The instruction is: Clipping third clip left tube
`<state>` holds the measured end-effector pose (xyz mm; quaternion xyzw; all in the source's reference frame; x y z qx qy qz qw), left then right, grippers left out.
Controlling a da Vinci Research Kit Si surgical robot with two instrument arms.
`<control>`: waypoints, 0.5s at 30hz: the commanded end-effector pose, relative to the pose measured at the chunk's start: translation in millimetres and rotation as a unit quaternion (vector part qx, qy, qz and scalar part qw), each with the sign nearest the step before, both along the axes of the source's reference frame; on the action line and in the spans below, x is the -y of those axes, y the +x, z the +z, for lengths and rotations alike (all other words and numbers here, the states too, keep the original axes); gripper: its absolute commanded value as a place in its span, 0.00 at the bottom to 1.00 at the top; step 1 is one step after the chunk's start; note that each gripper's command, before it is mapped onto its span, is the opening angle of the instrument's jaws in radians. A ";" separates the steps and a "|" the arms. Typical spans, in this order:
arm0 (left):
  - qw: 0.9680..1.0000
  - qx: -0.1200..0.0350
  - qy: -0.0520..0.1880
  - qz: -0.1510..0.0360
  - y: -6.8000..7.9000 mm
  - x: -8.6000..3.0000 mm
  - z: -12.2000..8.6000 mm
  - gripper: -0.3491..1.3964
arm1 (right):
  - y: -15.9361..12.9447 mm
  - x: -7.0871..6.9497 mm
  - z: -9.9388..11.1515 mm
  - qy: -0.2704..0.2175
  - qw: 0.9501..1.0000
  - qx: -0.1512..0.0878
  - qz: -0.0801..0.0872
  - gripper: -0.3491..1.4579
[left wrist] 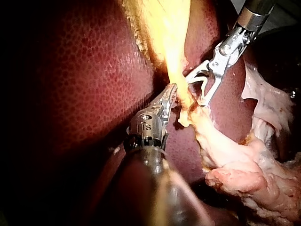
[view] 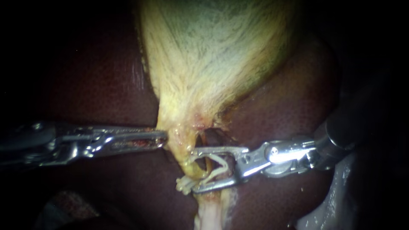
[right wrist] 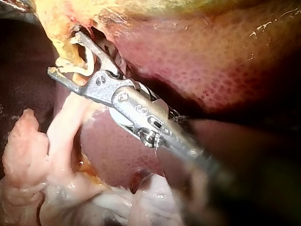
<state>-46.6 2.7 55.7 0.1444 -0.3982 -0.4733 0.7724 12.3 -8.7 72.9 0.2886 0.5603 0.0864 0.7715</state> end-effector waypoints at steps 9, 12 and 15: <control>1.000 -0.002 0.001 -0.001 -0.6 -0.1 -0.1 0.00 | 1.2 0.6 0.4 -0.003 1.000 0.002 0.000 0.51; 1.000 -0.003 0.001 -0.002 -0.8 -0.2 -0.1 0.00 | 2.3 1.4 0.4 -0.005 1.000 0.002 -0.001 0.51; 1.000 -0.003 0.001 -0.002 -1.0 -0.2 0.0 0.00 | 3.3 2.4 0.3 -0.003 1.000 0.001 -0.004 0.51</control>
